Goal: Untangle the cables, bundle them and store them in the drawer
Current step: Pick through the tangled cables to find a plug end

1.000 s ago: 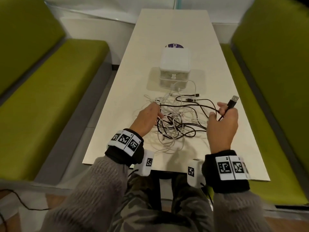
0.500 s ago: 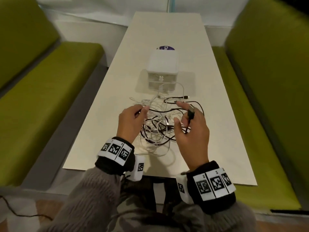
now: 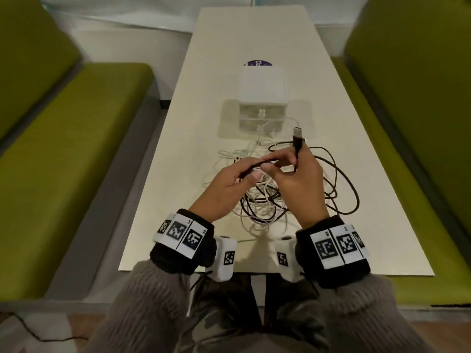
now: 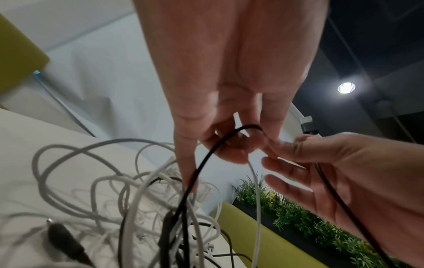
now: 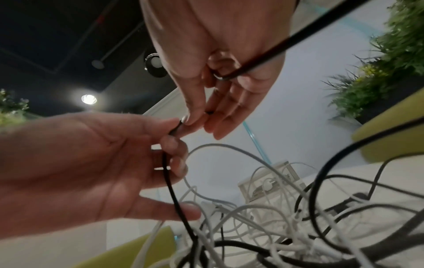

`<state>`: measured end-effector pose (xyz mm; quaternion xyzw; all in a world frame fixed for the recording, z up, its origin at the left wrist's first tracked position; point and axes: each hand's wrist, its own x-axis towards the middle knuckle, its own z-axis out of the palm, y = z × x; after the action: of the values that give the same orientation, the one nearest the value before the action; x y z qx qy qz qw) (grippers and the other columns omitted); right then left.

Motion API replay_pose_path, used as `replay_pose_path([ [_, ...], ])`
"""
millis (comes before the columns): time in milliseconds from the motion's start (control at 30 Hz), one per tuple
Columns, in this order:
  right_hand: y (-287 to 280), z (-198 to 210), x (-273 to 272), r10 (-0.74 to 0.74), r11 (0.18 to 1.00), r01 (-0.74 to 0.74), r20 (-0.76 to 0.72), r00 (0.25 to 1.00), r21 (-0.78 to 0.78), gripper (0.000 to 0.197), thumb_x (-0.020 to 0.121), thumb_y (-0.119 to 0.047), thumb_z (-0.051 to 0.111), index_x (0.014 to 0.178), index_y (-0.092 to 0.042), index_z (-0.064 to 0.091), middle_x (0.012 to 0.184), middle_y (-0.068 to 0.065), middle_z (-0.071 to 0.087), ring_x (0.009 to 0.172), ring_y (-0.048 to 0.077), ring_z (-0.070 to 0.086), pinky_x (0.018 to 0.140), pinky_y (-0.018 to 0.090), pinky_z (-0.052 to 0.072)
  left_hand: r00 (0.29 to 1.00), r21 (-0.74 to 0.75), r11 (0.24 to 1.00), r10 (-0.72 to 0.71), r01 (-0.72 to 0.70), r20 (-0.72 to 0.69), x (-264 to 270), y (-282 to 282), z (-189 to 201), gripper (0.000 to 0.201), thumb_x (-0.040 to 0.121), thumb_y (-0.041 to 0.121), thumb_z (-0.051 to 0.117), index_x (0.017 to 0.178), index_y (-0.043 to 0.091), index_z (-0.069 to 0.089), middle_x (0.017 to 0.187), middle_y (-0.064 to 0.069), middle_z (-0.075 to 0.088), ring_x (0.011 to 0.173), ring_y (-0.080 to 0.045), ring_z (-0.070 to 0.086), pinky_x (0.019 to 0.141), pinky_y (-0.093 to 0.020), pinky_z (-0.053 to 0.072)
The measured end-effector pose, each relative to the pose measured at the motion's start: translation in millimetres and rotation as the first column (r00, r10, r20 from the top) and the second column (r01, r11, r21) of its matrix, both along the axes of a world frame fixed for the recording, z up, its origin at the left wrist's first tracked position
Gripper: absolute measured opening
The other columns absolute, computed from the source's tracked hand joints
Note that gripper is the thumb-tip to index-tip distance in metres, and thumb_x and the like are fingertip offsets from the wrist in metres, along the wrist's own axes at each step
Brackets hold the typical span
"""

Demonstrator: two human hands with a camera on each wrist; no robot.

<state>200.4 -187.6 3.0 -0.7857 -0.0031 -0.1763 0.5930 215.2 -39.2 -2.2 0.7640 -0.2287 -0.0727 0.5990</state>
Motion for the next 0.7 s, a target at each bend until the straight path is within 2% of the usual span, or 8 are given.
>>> replay_pose_path([
  [67, 0.9, -1.5, 3.2, -0.044, 0.998, 0.045, -0.027, 0.999, 0.04, 0.031, 0.074, -0.01, 0.077, 0.099, -0.004, 0.06, 0.087, 0.001, 0.07, 0.086, 0.01, 0.066, 0.08, 0.02, 0.05, 1.0, -0.021, 0.999, -0.027, 0.027, -0.005, 1.8, 1.8, -5.1, 0.029, 0.094, 0.017, 0.049, 0.122, 0.014, 0.055, 0.1, 0.006, 0.062, 0.085, -0.005, 0.059, 0.08, -0.018, 0.044],
  [167, -2.7, -7.2, 3.9, -0.1, 0.985, 0.108, -0.064, 0.993, 0.132, 0.027, 0.073, -0.005, 0.077, 0.085, -0.003, 0.053, 0.079, -0.008, 0.072, 0.08, 0.01, 0.066, 0.086, 0.037, 0.052, 0.994, -0.063, 0.998, 0.015, -0.022, -0.108, 4.1, 7.0, -14.2, 0.017, 0.092, 0.02, 0.053, 0.107, 0.013, 0.051, 0.084, 0.004, 0.069, 0.085, -0.011, 0.064, 0.079, -0.024, 0.045],
  [233, -6.5, -10.8, 1.5, -0.098, 0.979, 0.111, -0.08, 0.992, 0.168, 0.034, 0.074, -0.001, 0.076, 0.077, -0.013, 0.045, 0.077, -0.006, 0.071, 0.075, 0.013, 0.065, 0.08, 0.041, 0.054, 0.99, -0.04, 0.999, 0.029, -0.035, -0.14, 5.9, 11.6, -18.3, 0.01, 0.093, 0.021, 0.053, 0.098, 0.014, 0.047, 0.083, 0.001, 0.071, 0.086, -0.013, 0.065, 0.08, -0.027, 0.044],
  [400, -22.2, -17.2, -2.3, -0.072, 0.93, 0.115, -0.134, 0.988, 0.35, 0.043, 0.079, 0.005, 0.07, 0.074, -0.019, 0.034, 0.08, -0.004, 0.069, 0.076, 0.009, 0.065, 0.057, 0.024, 0.052, 0.999, 0.292, 0.956, 0.028, -0.018, -0.027, 10.1, 11.8, -22.4, 0.011, 0.095, 0.023, 0.052, 0.094, 0.019, 0.062, 0.091, 0.009, 0.068, 0.091, -0.011, 0.061, 0.086, -0.031, 0.047],
  [533, -28.1, -18.2, -5.2, -0.063, 0.901, 0.124, -0.158, 0.985, 0.415, 0.044, 0.083, 0.005, 0.065, 0.074, -0.02, 0.031, 0.083, -0.002, 0.068, 0.074, 0.009, 0.064, 0.052, 0.02, 0.049, 0.993, 0.257, 0.959, 0.12, -0.118, 0.009, 10.2, 7.5, -18.1, 0.012, 0.096, 0.021, 0.049, 0.089, 0.026, 0.057, 0.089, 0.009, 0.067, 0.09, -0.016, 0.062, 0.083, -0.03, 0.046],
  [600, -26.7, -15.3, -5.6, -0.084, 0.931, 0.12, -0.119, 0.989, 0.344, 0.035, 0.085, 0.0, 0.066, 0.075, -0.02, 0.039, 0.09, -0.001, 0.067, 0.074, 0.012, 0.061, 0.052, 0.022, 0.049, 0.986, 0.162, 0.973, 0.168, -0.167, 0.006, 10.1, 5.0, -13.9, 0.015, 0.097, 0.022, 0.047, 0.087, 0.029, 0.056, 0.083, 0.003, 0.065, 0.08, -0.009, 0.06, 0.078, -0.027, 0.045],
  [667, -24.0, -10.3, -7.4, -0.057, 0.979, 0.065, -0.047, 0.997, 0.193, 0.017, 0.084, -0.01, 0.071, 0.09, -0.018, 0.057, 0.09, -0.014, 0.062, 0.073, 0.008, 0.059, 0.058, 0.026, 0.052, 0.979, 0.162, 0.966, 0.192, -0.201, 0.069, 10.0, 1.3, -9.5, 0.016, 0.097, 0.025, 0.048, 0.087, 0.033, 0.057, 0.077, 0.015, 0.061, 0.069, -0.003, 0.051, 0.07, -0.02, 0.042],
  [700, -21.0, -7.9, -8.9, -0.029, 0.991, 0.032, -0.023, 0.999, 0.128, 0.021, 0.082, -0.016, 0.074, 0.099, -0.016, 0.061, 0.084, -0.02, 0.057, 0.072, 0.005, 0.058, 0.06, 0.024, 0.051, 0.978, 0.167, 0.965, 0.193, -0.204, 0.081, 10.7, -1.5, -8.2, 0.013, 0.096, 0.028, 0.049, 0.087, 0.032, 0.059, 0.074, 0.017, 0.06, 0.066, -0.004, 0.048, 0.069, -0.022, 0.044],
])
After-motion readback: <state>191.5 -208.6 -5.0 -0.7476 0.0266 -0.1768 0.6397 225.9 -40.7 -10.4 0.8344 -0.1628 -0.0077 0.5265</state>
